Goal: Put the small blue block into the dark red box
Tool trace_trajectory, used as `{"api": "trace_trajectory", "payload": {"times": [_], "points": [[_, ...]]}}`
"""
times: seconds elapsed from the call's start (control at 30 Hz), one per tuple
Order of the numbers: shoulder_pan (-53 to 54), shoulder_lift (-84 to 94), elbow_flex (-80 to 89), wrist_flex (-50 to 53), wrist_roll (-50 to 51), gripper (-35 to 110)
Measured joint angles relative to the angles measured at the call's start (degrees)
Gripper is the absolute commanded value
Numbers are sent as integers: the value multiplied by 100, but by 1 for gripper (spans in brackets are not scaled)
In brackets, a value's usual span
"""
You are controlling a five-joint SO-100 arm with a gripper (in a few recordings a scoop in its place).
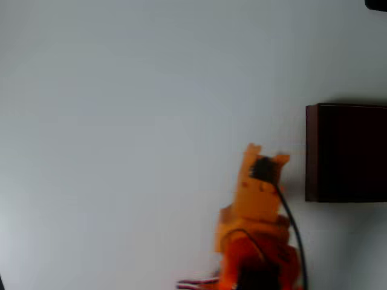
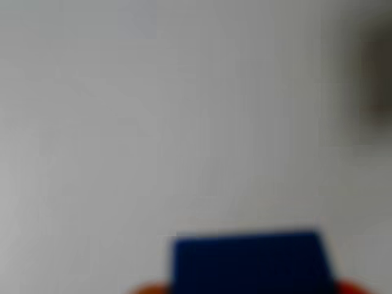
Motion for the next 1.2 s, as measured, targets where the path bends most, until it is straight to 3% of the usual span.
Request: {"api": "trace_trajectory", "payload": {"times": [0.17, 0.43, 0.87, 0.93, 1.2], "points": [[905, -343, -1178, -571, -1978, 0], [1538, -1151, -835, -3015, -3647, 0], [1608, -3911, -914, -4307, -4025, 0], [1626, -4122, -1020, -4342, -4025, 16], [1767, -4228, -1063, -4342, -4043, 21]]}}
